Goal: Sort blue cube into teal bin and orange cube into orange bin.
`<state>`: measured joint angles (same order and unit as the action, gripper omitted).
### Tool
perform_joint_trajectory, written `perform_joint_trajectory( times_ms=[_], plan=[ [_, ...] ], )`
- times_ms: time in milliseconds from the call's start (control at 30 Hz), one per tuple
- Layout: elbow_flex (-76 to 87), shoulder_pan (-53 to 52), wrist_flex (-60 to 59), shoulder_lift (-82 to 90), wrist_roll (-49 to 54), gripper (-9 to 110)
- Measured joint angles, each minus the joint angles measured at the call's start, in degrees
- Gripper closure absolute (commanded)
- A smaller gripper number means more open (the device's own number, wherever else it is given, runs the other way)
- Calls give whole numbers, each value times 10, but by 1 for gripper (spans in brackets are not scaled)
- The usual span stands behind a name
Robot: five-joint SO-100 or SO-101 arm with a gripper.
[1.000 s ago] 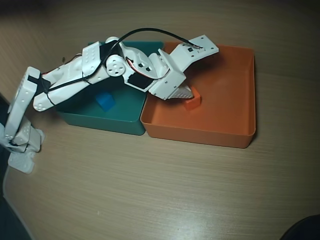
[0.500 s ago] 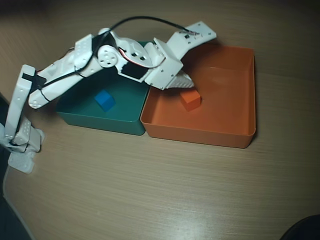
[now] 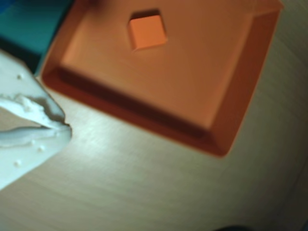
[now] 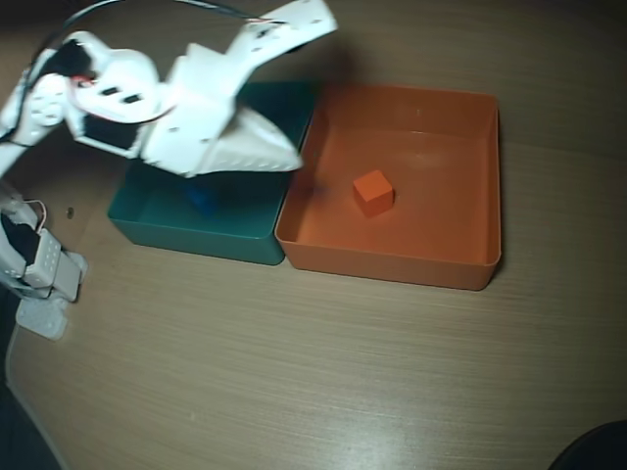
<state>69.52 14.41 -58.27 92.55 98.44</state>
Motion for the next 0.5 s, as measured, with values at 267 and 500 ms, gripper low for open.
perform_joint_trajectory(
  times_ms=[267, 500],
  plan=[
    [240, -86, 0, 242, 0, 107],
    [431, -149, 0, 406, 0, 107]
  ],
)
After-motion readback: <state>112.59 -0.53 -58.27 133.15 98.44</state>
